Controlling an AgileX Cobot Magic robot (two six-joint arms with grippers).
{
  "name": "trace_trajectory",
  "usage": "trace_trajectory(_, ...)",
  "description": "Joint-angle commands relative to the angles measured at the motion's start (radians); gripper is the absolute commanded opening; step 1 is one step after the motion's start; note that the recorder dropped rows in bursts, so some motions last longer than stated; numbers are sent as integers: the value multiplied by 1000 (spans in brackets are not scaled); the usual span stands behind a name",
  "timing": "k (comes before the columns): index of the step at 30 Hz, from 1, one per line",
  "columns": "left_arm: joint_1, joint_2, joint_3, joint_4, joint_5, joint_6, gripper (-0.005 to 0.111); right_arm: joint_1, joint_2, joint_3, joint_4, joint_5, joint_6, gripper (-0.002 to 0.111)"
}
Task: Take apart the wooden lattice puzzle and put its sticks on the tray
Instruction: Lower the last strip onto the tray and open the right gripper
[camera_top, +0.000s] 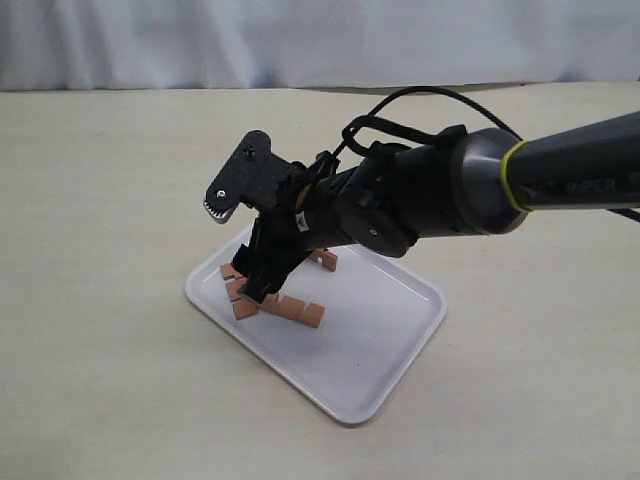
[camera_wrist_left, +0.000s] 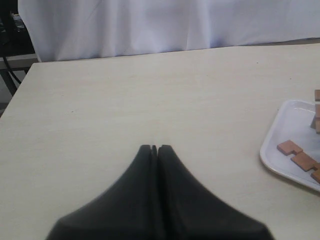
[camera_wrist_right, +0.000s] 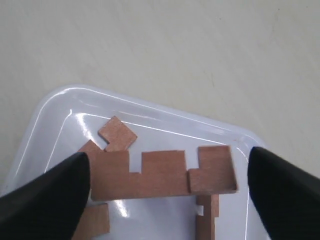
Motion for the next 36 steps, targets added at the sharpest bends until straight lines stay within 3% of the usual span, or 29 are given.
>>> trace_trajectory(1, -9, -1, 2, 0, -12, -2, 0, 1, -9, -7, 7, -21, -9, 92)
trace_trajectory(23, -9, -1, 2, 0, -12, -2, 0, 1, -9, -7, 27, -98, -7, 92)
trace_trajectory(26, -9, -1, 2, 0, -12, -2, 0, 1, -9, -7, 43, -181, -1, 77)
trace_trajectory(28, -9, -1, 2, 0, -12, -2, 0, 1, -9, -7, 66, -228, 3, 49)
trace_trajectory(30, -9, -1, 2, 0, -12, -2, 0, 1, -9, -7, 66, -232, 11, 12)
trace_trajectory(31, -9, -1, 2, 0, -12, -2, 0, 1, -9, -7, 66, -229, 13, 6)
trace_trajectory(36, -9, -1, 2, 0, -12, -2, 0, 1, -9, -7, 66, -198, 71, 6)
